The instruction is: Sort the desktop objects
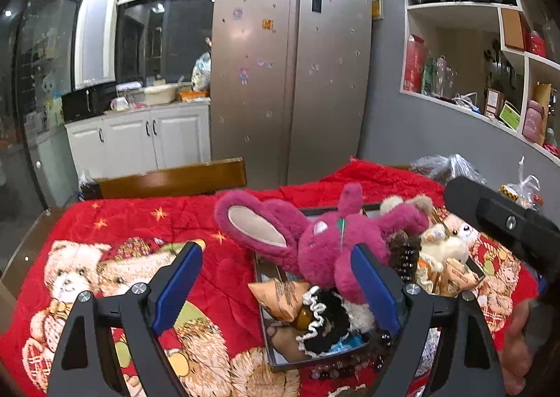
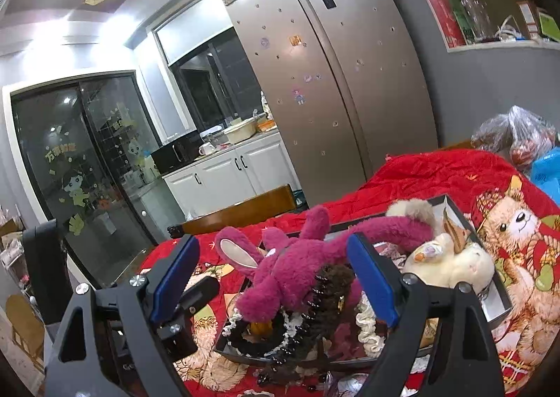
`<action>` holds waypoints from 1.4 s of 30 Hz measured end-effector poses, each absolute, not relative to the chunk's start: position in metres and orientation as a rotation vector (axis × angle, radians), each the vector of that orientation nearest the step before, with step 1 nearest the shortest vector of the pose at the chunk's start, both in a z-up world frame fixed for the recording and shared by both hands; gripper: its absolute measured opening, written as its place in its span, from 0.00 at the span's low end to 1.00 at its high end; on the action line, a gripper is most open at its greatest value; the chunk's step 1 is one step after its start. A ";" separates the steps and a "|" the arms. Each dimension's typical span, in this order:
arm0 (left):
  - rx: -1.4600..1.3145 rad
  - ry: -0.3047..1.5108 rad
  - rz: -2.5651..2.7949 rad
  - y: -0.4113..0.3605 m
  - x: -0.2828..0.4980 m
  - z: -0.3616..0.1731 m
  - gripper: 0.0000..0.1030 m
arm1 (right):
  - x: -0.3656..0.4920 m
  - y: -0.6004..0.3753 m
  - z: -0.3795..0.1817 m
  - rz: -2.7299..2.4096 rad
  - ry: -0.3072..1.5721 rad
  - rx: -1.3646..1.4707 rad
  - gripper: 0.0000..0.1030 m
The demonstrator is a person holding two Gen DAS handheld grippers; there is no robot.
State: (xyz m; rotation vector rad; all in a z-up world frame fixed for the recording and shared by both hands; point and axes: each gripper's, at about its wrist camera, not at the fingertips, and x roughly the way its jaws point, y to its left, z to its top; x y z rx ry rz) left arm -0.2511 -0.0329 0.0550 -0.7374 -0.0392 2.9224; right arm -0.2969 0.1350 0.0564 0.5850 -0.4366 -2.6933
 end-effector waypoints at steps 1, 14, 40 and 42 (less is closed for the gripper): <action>-0.722 -0.035 2.928 -0.033 -0.249 0.057 0.86 | -0.295 0.135 0.059 -2.692 -0.431 0.586 0.85; -0.407 -0.070 2.889 -0.001 -0.124 0.120 1.00 | -0.164 0.153 0.132 -3.036 -0.041 0.436 1.00; -0.470 0.043 3.167 -0.030 -0.041 0.015 1.00 | -0.055 0.110 0.021 -3.084 0.040 0.386 1.00; -0.508 -0.022 3.167 -0.040 -0.043 0.009 1.00 | -0.064 0.110 0.018 -3.116 0.115 0.403 1.00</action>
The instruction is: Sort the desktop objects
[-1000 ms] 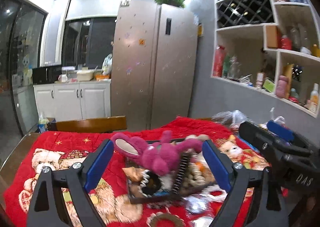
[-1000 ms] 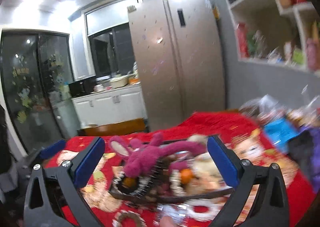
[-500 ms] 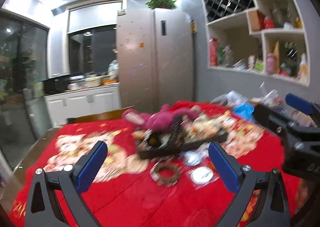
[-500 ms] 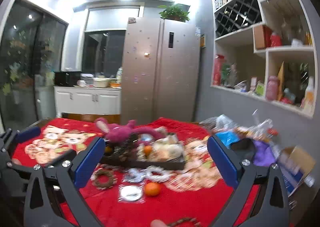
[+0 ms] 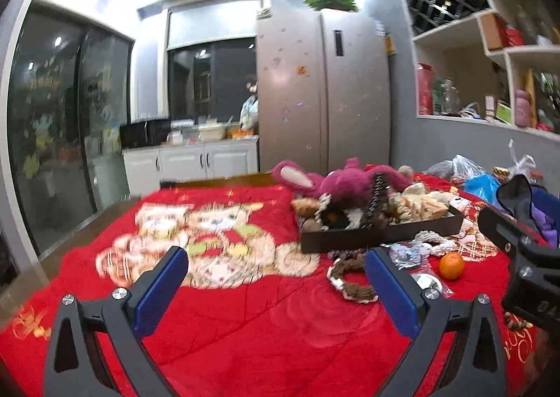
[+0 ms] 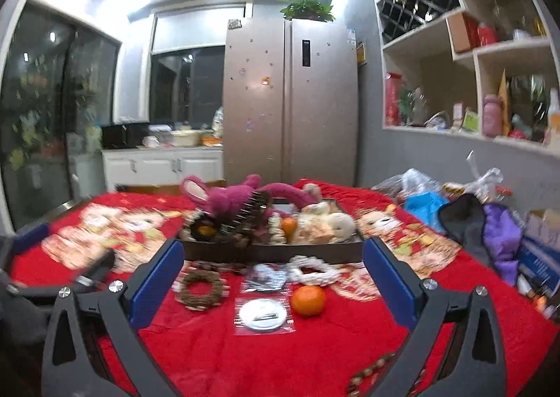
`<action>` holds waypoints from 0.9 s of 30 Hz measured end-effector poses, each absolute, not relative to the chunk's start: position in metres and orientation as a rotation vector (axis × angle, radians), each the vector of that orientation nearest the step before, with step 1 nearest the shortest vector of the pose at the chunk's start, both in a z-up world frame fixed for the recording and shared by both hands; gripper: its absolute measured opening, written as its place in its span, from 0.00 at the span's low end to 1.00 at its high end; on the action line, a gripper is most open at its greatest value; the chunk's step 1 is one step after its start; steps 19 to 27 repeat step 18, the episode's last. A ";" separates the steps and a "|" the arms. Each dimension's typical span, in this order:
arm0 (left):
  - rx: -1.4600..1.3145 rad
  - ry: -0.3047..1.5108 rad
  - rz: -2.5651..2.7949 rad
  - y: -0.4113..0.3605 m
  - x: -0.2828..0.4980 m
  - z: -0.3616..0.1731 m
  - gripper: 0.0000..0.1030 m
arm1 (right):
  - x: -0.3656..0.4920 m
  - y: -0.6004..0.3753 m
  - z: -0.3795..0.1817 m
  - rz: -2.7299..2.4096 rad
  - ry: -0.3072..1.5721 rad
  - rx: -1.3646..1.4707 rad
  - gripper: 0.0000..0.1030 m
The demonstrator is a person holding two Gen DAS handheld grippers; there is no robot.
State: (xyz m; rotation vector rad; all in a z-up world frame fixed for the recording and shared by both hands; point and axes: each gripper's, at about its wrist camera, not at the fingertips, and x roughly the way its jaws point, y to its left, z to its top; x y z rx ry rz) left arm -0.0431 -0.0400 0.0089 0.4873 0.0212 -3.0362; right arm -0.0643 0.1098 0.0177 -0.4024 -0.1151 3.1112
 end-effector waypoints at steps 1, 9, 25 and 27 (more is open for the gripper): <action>0.525 0.055 -3.036 -0.044 -0.046 0.007 1.00 | -0.068 0.110 0.014 3.099 -0.147 -0.408 1.00; 0.577 0.051 -3.049 -0.041 -0.049 0.004 1.00 | -0.083 0.130 -0.005 3.065 -0.080 -0.510 1.00; 0.676 0.137 -3.081 -0.049 -0.059 0.000 1.00 | -0.087 0.133 -0.007 3.032 -0.062 -0.551 1.00; 0.676 0.137 -3.081 -0.049 -0.059 0.000 1.00 | -0.087 0.133 -0.007 3.032 -0.062 -0.551 1.00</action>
